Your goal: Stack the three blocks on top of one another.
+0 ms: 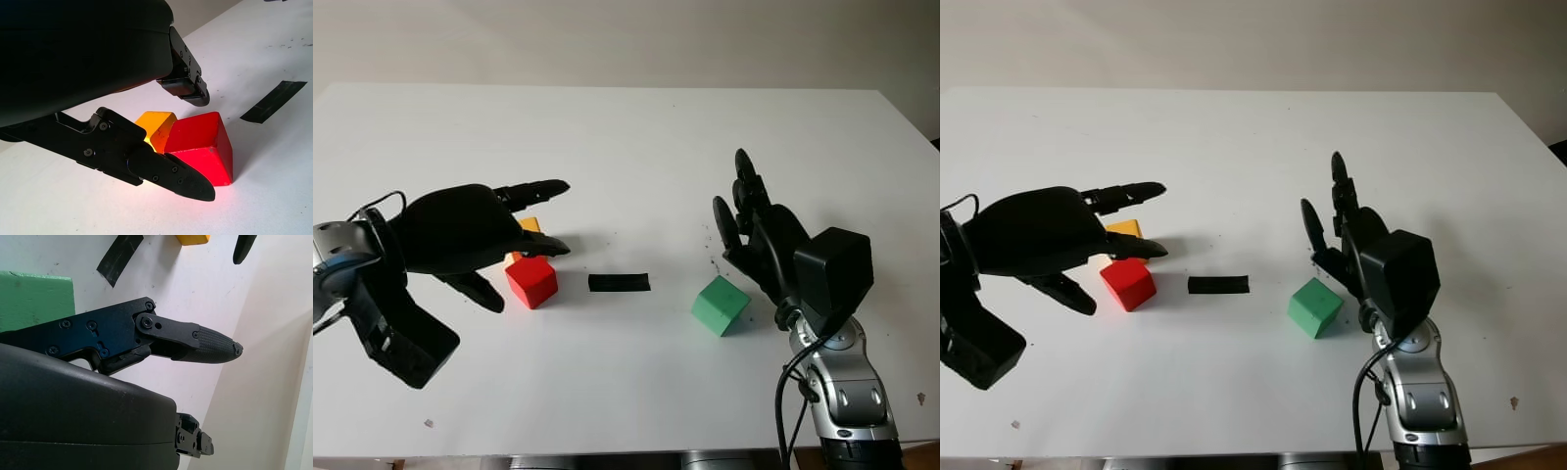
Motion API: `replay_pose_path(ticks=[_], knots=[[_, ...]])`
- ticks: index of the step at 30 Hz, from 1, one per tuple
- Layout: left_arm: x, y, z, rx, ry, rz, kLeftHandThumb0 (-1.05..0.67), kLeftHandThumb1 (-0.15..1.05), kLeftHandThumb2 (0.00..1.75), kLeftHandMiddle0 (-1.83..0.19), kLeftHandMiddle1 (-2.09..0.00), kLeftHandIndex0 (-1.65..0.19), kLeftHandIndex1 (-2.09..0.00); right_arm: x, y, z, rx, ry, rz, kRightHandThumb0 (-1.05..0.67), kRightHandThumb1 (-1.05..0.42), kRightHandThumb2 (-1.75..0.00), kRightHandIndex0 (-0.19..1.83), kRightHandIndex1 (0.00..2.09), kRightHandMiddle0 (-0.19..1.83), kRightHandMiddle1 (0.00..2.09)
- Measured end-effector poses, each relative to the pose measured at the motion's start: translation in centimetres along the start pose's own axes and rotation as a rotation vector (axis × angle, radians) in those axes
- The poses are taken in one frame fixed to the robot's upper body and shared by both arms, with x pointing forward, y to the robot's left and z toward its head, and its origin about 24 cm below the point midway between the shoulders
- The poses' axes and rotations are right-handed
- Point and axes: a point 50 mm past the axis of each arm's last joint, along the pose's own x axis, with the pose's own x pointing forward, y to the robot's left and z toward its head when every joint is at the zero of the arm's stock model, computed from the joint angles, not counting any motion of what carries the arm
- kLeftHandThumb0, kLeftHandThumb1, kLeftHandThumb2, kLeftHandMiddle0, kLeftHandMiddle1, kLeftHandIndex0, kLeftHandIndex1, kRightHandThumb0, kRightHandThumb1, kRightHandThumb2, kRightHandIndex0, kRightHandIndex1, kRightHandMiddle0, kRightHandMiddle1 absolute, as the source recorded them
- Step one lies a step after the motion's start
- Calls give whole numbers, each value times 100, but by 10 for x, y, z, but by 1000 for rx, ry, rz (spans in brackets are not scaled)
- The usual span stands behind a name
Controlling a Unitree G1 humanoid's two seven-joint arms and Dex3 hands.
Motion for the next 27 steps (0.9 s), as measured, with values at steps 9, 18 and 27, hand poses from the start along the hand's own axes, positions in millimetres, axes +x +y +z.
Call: replay_pose_path(ticks=[9,18,27], knots=[[5,-7,3,33,-5,-5,-65,92,6,7,-6,-52,-12,-1,0,-1,-1,6,0,-74,-105,-61,-19,5,-16,5],[12,-8,2,58,-19,45,-58,91,5,1,-6,-45,-52,-1,-1,-2,-2,7,-2,-75,-105,-62,-19,3,-17,5],[15,-10,0,116,-32,79,-39,100,6,-3,-6,-30,-127,-2,-3,-2,10,7,-9,-73,-105,-60,-19,4,-16,6]])
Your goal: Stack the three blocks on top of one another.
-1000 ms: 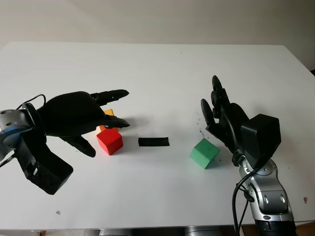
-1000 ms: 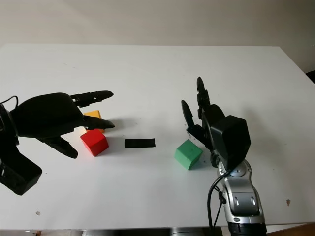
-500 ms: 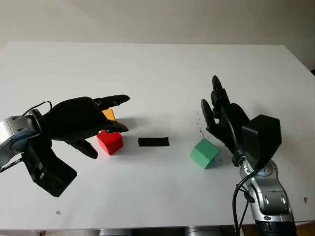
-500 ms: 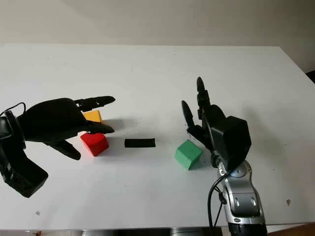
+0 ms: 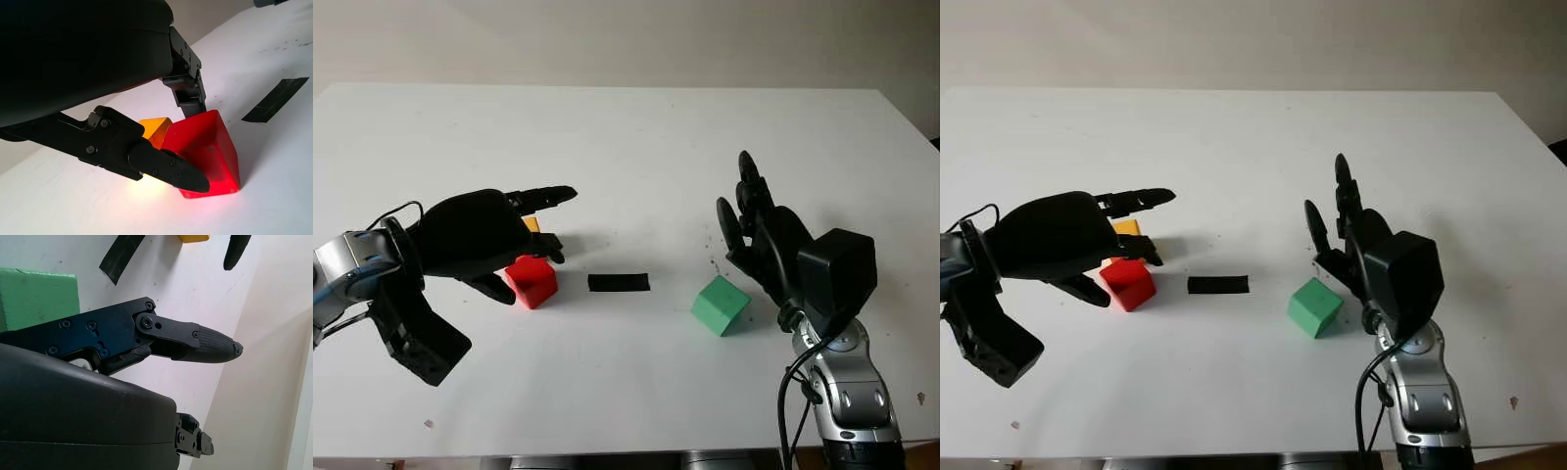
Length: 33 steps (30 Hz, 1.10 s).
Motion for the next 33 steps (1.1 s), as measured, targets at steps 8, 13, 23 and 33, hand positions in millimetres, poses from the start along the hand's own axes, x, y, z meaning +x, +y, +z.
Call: replay_pose_path(ticks=[8,13,23,33], knots=[[0,0,1,6,-9,20,-35,98,5,-9,-7,-34,-129,0,0,0,-6,0,-2,-75,-105,-62,-19,3,-16,5],[0,1,2,14,-12,15,-37,97,5,-11,-7,-36,-127,0,0,0,-5,4,-2,-75,-105,-62,-19,3,-16,5],[4,32,6,-116,-17,-28,-44,99,6,-10,-6,-39,-128,0,1,0,-10,4,1,-75,-105,-62,-19,3,-16,5],[24,76,10,-43,-124,99,-44,95,5,-16,-5,-38,-133,0,1,0,-2,3,1,-75,-105,-61,-19,2,-17,5]])
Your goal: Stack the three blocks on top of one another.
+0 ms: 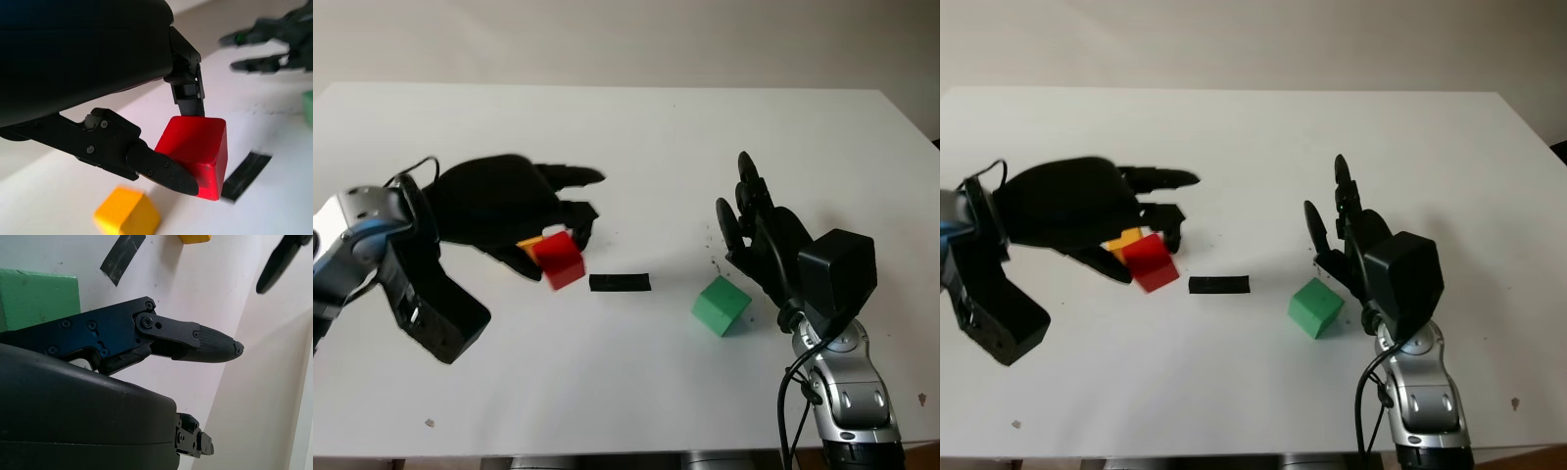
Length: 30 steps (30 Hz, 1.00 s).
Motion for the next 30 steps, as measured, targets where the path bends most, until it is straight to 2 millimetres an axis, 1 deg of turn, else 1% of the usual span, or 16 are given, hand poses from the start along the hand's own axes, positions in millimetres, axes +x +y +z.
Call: replay_pose_path(ticks=[4,7,8,9,13,16,19,23,24,27,30], knots=[[16,6,6,97,-57,-16,-40,93,5,-18,-6,-41,-136,0,1,0,-5,-1,-4,-75,-105,-62,-19,3,-17,5],[27,8,8,162,-94,-15,-39,91,5,-19,-6,-40,-145,-1,1,1,-9,-3,-4,-75,-105,-62,-19,3,-17,5],[30,9,9,181,-107,-18,-37,91,5,-18,-6,-36,-137,-1,1,1,-8,-5,-4,-74,-105,-61,-19,3,-17,5],[33,9,10,198,-121,-21,-35,91,5,-19,-6,-37,-135,-2,1,1,-7,-5,-5,-74,-105,-61,-19,4,-16,6],[43,3,17,270,-189,-20,-35,92,6,-17,-5,-33,-135,-5,-1,-1,0,0,-12,-73,-105,-60,-19,4,-16,6],[51,-3,21,302,-228,-26,-37,90,5,-18,-5,-45,-144,-6,-2,0,6,-2,-17,-72,-105,-59,-19,4,-17,5],[58,-7,22,301,-251,-12,-38,89,5,-19,-6,-49,-152,-7,-2,1,14,-6,-18,-71,-105,-59,-19,4,-17,5],[62,-14,21,264,-266,-5,-41,90,6,-20,-6,-42,-157,-9,-3,-1,22,-2,-23,-71,-105,-59,-19,4,-17,5],[63,-15,21,253,-269,-7,-41,91,6,-19,-5,-40,-157,-9,-3,-1,23,-2,-24,-71,-105,-59,-19,4,-17,5],[67,-17,21,203,-270,-16,-41,91,6,-17,-5,-38,-147,-9,-3,-1,22,-2,-27,-72,-105,-59,-19,4,-17,5],[70,-20,21,175,-271,-23,-41,91,6,-17,-5,-39,-147,-10,-3,-1,22,-1,-31,-71,-105,-59,-19,4,-17,5]])
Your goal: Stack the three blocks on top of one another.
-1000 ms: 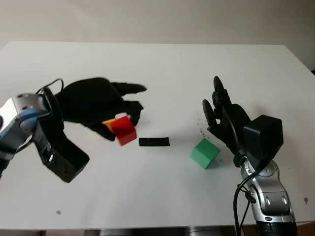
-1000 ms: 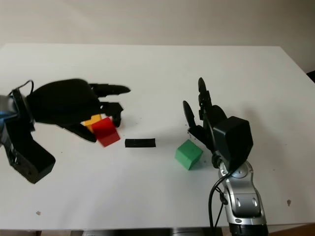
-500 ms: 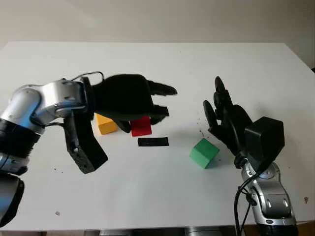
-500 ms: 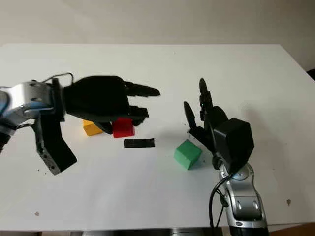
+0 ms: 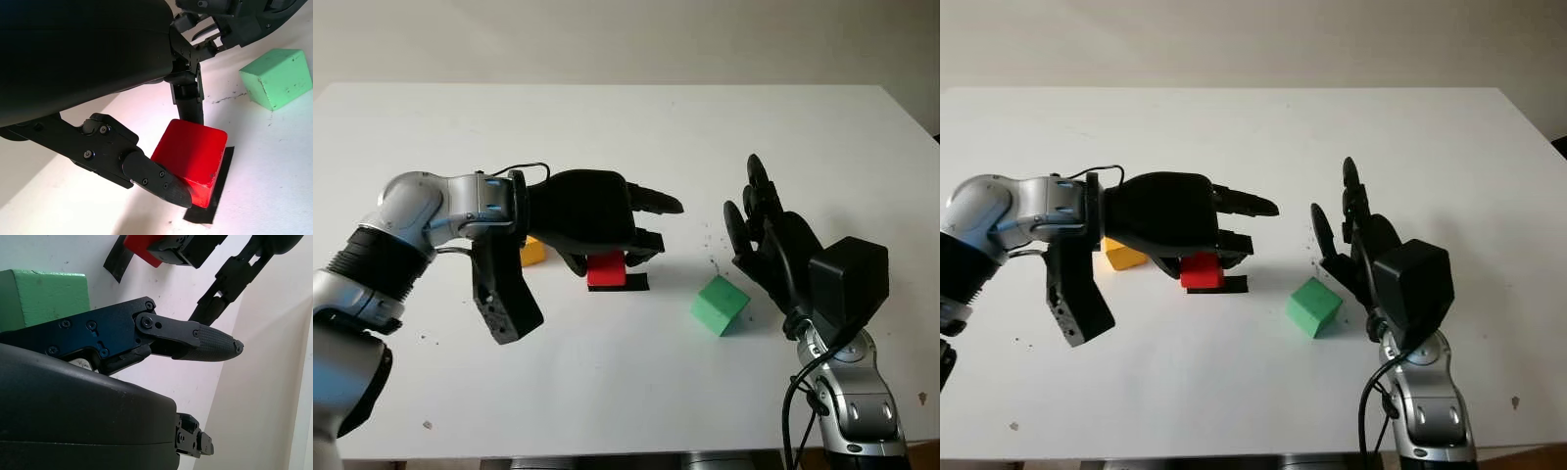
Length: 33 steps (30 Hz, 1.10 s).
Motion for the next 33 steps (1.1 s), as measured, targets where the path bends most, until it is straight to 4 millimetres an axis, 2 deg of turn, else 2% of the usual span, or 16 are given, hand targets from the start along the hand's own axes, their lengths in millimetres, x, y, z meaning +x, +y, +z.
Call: replay_pose_path(ticks=[3,7,17,26,30,32,33], knots=[[4,-1,0,-10,-6,-4,-40,91,5,-18,-5,-39,-147,-1,0,1,-1,-4,-1,-70,-105,-60,-19,3,-17,5],[6,-2,-1,-35,-2,7,-42,91,5,-19,-6,-42,-133,-1,0,1,0,-5,-1,-71,-105,-60,-19,2,-18,5],[11,-6,-1,-65,2,13,-47,89,5,-18,-5,-45,-133,-2,0,0,-10,1,-5,-72,-105,-60,-19,3,-17,6],[12,-6,-2,-50,7,1,-42,89,5,-16,-5,-44,-131,-2,0,0,-9,3,-7,-73,-105,-59,-19,2,-18,5],[14,-7,-1,-10,0,-3,-42,91,6,-9,-3,-36,-120,-2,0,0,-14,2,-7,-72,-105,-60,-19,3,-17,5],[14,-9,0,9,-4,3,-42,93,6,-5,-3,-27,-106,-2,0,0,-15,2,-7,-71,-105,-60,-19,3,-18,5],[14,-10,0,19,-6,4,-41,93,6,-1,-3,-23,-89,-2,0,0,-15,2,-7,-70,-105,-60,-19,3,-18,5]])
